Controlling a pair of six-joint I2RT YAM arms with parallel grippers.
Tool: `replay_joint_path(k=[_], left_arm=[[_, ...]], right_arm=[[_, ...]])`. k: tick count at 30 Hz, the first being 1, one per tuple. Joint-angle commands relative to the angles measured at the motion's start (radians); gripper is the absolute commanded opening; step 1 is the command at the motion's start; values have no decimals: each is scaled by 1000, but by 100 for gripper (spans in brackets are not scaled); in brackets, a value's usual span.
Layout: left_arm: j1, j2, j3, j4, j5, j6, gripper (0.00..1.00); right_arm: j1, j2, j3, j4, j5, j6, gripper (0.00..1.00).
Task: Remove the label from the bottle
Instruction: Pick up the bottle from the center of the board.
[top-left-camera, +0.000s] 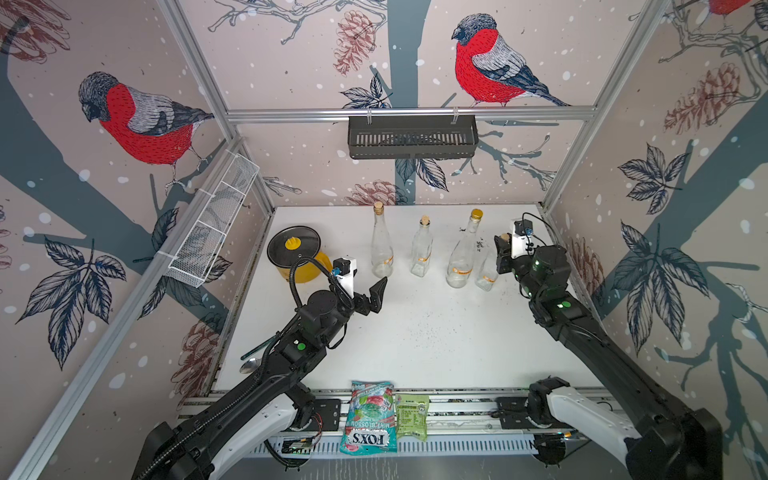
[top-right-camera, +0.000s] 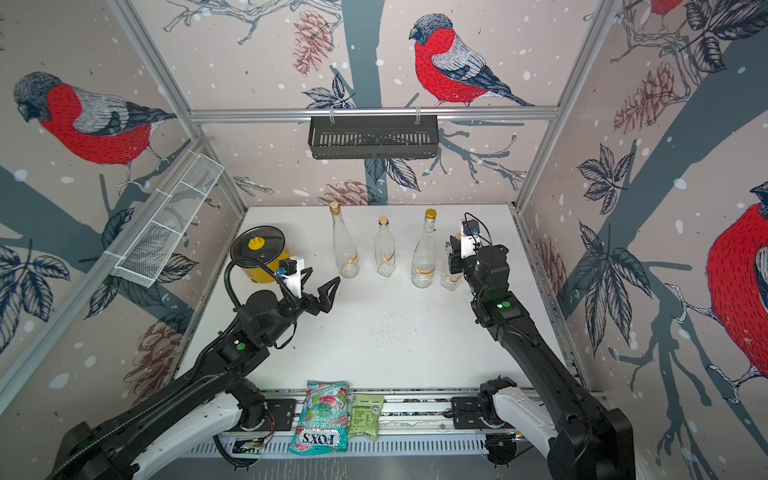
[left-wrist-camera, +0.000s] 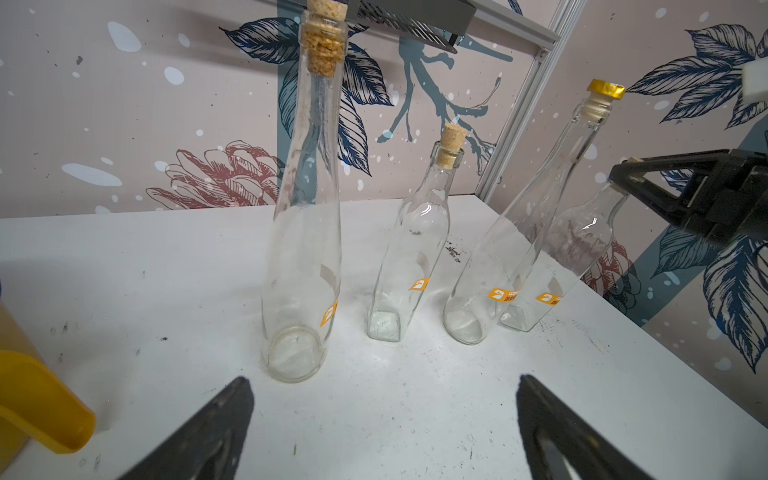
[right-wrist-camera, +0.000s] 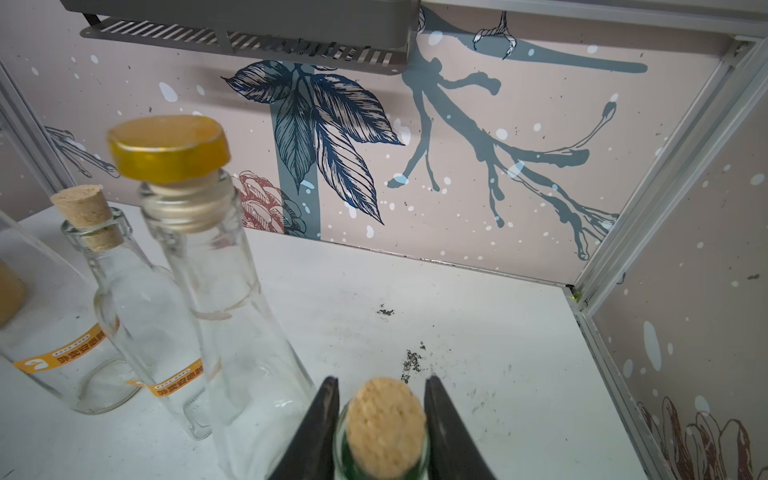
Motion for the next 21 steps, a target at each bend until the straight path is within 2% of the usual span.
replay_joint_path(k=[1,13,19,21], left_arm=[[-8,8,15,80,36,17,98],[-76,-15,12,123,123,84,98],[-109,-16,16,149,216,115,98],[-113,-16,16,156,243,117,98]], right_arm=[[10,-53,10,-6,11,-8,28],[84,-157,155,-275,-80,-10,28],[150,-164,205,-390,-225,-17,28],[188,-156,220,-425,-229,-29,28]])
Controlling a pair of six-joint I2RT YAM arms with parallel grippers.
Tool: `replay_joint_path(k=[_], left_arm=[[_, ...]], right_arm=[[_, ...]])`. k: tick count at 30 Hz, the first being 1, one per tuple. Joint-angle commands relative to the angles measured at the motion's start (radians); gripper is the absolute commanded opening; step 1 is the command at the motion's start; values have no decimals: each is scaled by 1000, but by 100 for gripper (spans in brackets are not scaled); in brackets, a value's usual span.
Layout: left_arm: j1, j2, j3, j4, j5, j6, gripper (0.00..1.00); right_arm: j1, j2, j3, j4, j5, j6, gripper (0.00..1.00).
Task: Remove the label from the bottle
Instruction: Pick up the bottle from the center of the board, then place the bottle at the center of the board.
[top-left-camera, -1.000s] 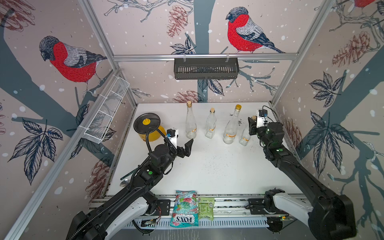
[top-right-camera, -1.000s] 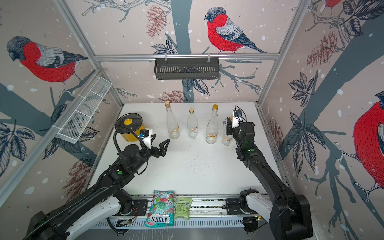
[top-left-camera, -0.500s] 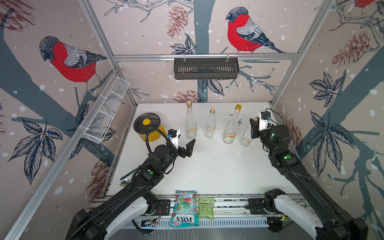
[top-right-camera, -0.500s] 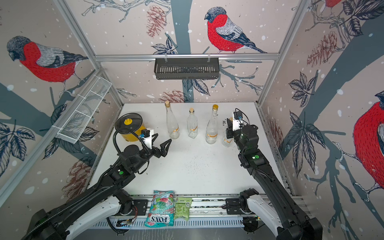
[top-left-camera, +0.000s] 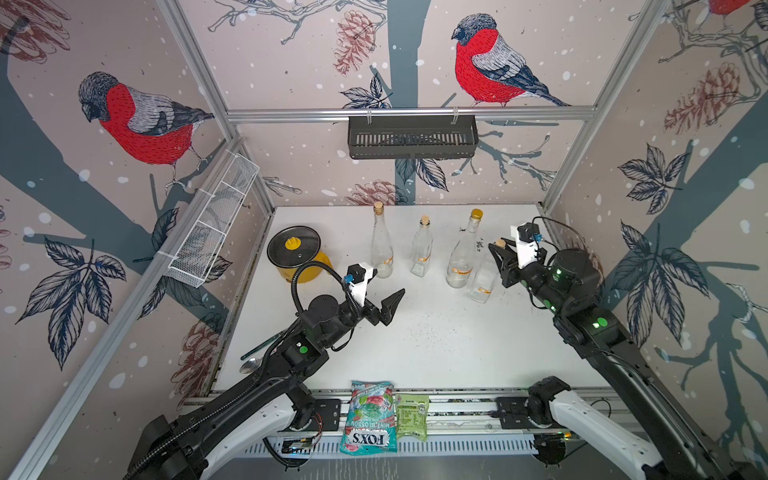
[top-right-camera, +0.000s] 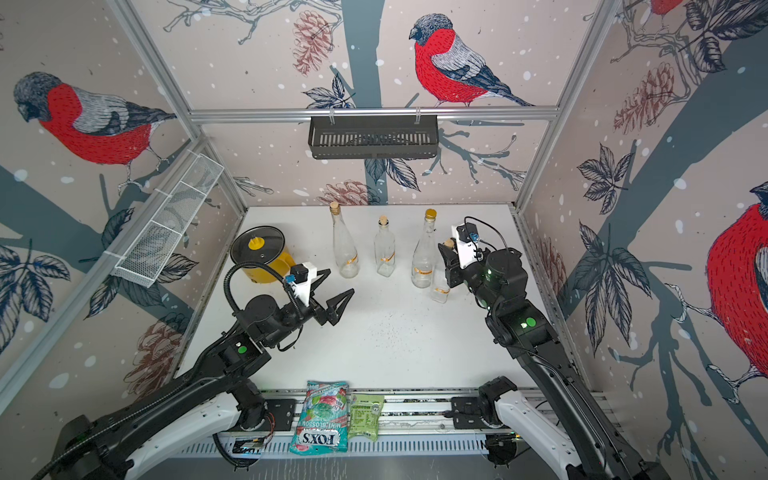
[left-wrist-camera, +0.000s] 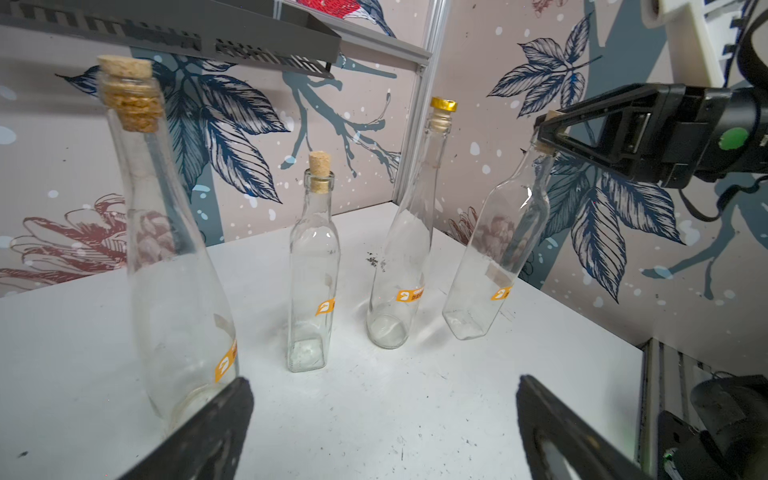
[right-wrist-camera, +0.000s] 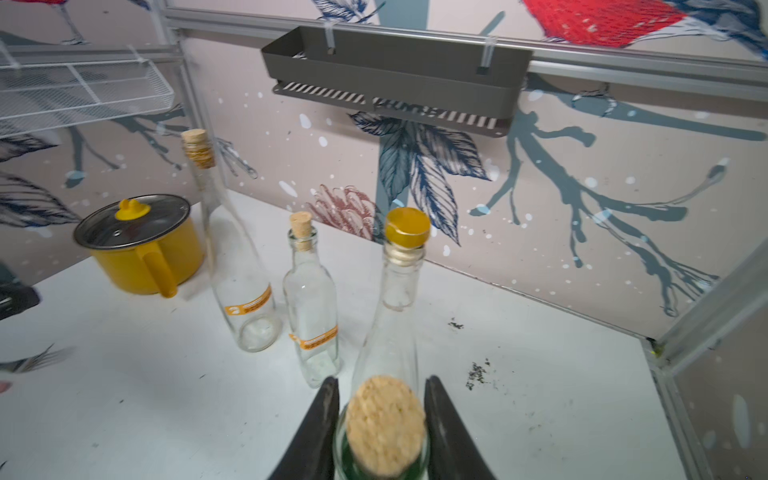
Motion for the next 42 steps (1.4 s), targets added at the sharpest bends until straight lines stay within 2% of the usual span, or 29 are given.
replay_joint_path(k=[1,5,10,14,19,25,31,36,39,42], left_arm=[[-8,-2,3,79,89,31,98],[-18,7,-2,92,132,43,98],[-35,-50,-22,78,44,47,98],[-34,-117,-43,25,-23,48,98],[-34,-148,-68,-3,-53,18,98],[-35,-122,-64,0,-61,28,98],[-36,-40,-32,34,-43,52,98],[-35,27,-14,98,-15,81,98],[-35,77,14,123,-2,100,98],[-35,122,48,125,16,114,98]], right_arm=[[54,11,26,-46,-77,-38,28],[153,33,-13,16,-151,-71,28],[283,110,-79,205,-206,-114,28],[326,187,-119,340,-256,-162,27],[330,281,-112,390,-283,-206,29],[327,360,-82,368,-286,-236,34],[321,344,-87,388,-297,-236,35],[285,310,-102,393,-325,-214,41],[249,288,-119,403,-352,-193,46],[215,263,-134,412,-387,-173,55]])
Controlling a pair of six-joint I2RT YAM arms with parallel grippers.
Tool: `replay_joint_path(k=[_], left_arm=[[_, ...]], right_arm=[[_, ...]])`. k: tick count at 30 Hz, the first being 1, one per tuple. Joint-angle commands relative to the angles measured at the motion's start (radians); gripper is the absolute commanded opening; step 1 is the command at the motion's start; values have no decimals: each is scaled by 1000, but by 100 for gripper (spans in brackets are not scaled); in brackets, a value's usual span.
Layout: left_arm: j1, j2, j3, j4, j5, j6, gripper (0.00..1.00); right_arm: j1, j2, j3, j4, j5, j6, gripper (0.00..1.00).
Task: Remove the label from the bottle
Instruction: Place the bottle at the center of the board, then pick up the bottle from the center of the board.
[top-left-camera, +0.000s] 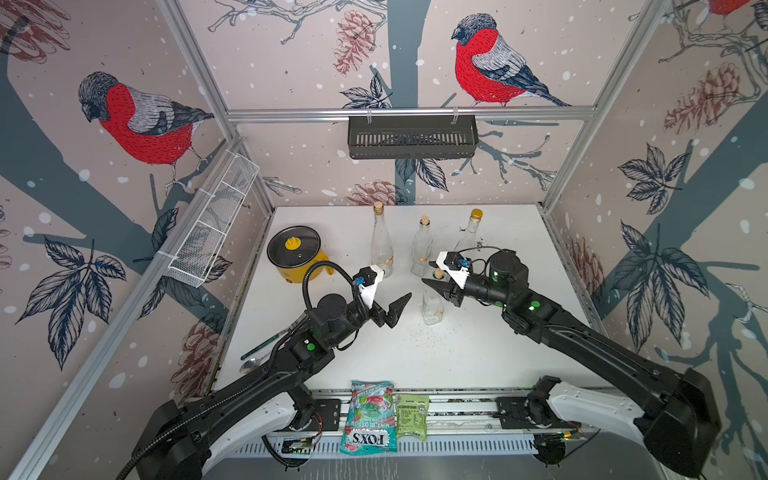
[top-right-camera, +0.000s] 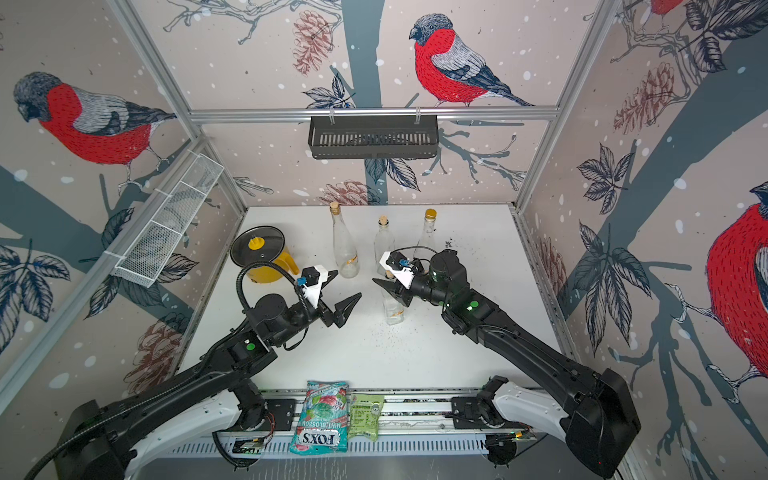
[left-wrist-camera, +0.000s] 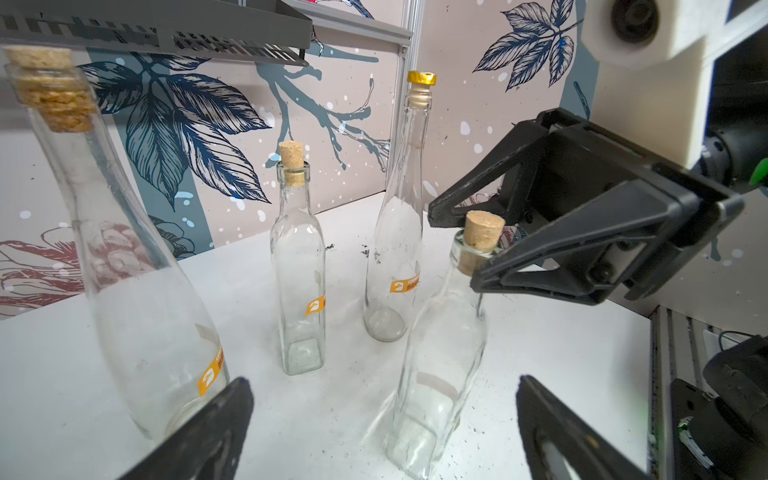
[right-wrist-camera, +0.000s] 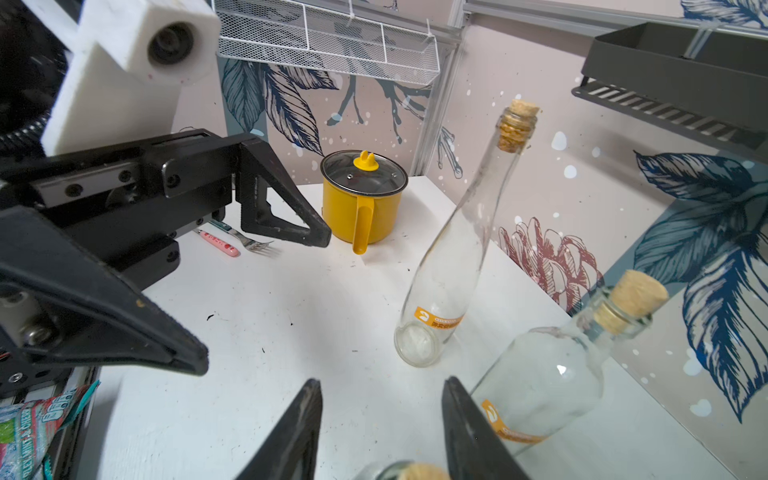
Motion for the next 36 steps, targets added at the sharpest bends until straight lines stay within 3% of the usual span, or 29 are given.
replay_joint_path(k=[1,11,12,14,20,27,30,36], left_arm=[[-1,37,37,77,46,39,98],[-2,157,97,130,149,73,98],[-1,175,110,126,164,76,98],[-1,206,128,123,203,89,98],[-1,320,200,124,278,126,98],[-1,448,273,187,267,155,93],[1,502,327,160,306,184,90],[8,583,398,143,387,190,79]], right_arm=[[-26,-25,-13,41,-60,31,58],[-73,-55,-21,37,-132,51,75],[-79,-59,-18,35,-138,57,80],[-90,-73,-10,24,-139,73,99],[-189,-217,-8,0,-151,204,99],[-319,-324,34,-179,-19,330,99],[-336,-354,28,-233,-1,328,99],[-335,-471,-92,-132,10,344,99]])
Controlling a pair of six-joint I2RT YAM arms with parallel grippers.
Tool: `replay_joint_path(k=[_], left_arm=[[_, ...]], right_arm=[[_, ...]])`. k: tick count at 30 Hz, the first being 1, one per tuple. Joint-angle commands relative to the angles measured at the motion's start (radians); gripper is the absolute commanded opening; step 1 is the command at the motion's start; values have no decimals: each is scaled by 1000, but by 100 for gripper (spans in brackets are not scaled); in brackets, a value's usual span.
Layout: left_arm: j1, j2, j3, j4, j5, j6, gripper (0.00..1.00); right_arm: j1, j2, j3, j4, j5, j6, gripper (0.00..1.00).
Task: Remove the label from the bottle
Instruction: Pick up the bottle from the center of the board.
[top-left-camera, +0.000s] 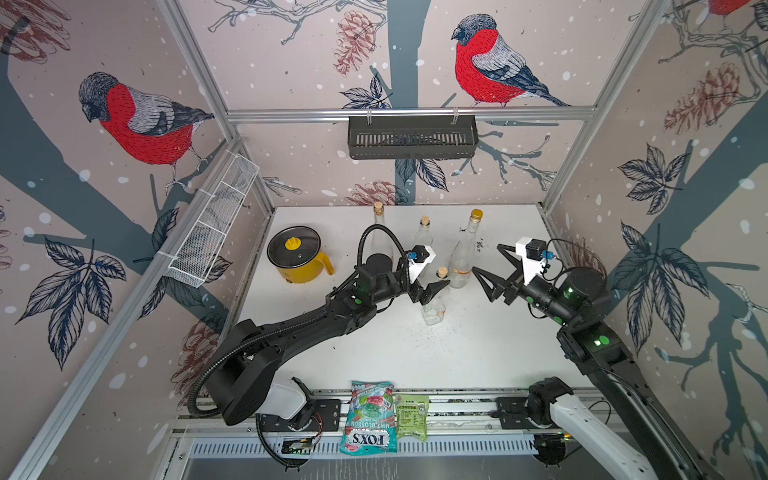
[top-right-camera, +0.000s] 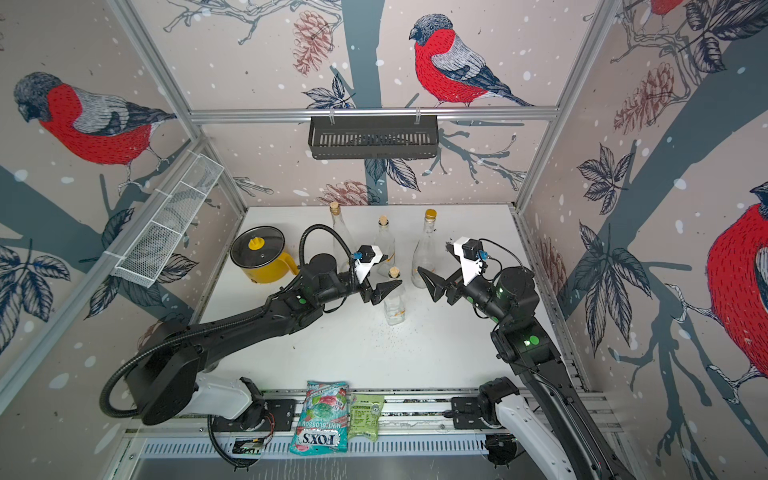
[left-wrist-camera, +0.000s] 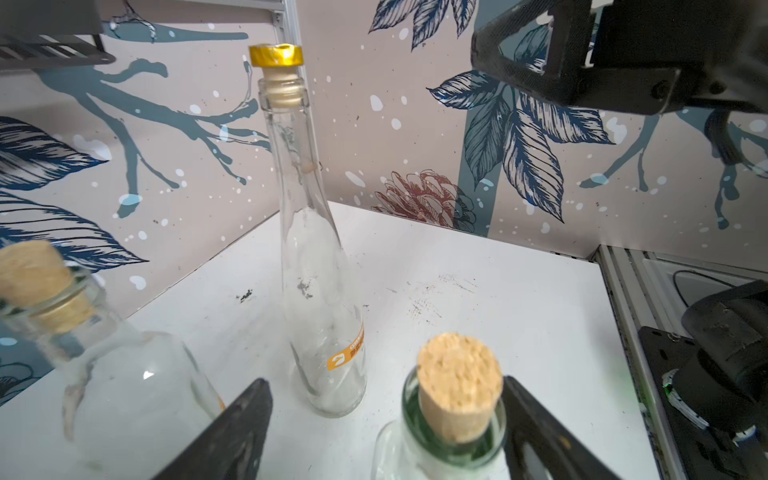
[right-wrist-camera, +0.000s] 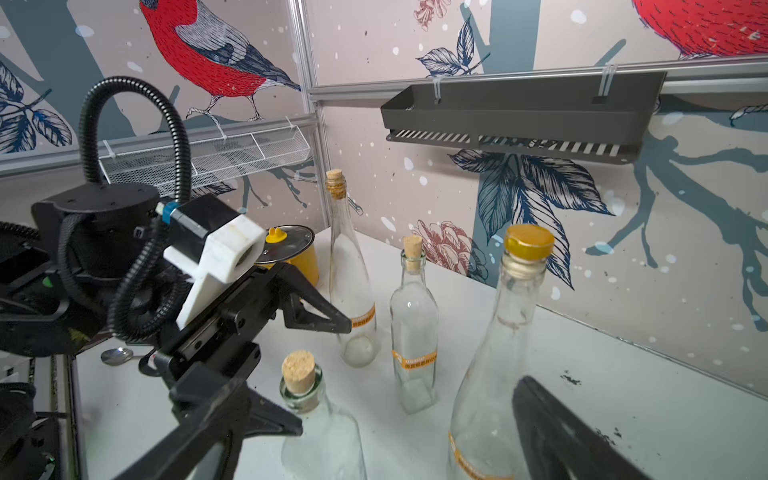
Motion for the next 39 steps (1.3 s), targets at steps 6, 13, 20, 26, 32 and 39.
replay_joint_path(k=[6,13,20,26,32,39], left_arm=[[12,71,61,25,141,20,60],[29,77,75,7,198,24,36],[29,-1,65,-68,102,13,6],[29,-156,-5,-189,-146,-39,0],[29,-323,-132,-202,-302,-112,0],[29,-468,-229,-234,-396,-117,0]], right_arm=[[0,-17,-9,31,5,4,99],[6,-21,-27,55,-19,3,99],[41,-24,-53,99,-10,-4,99],[158,37,-89,172,28,-46,99],[327,150,-125,270,87,-110,99],[361,271,-127,328,52,-77,99]])
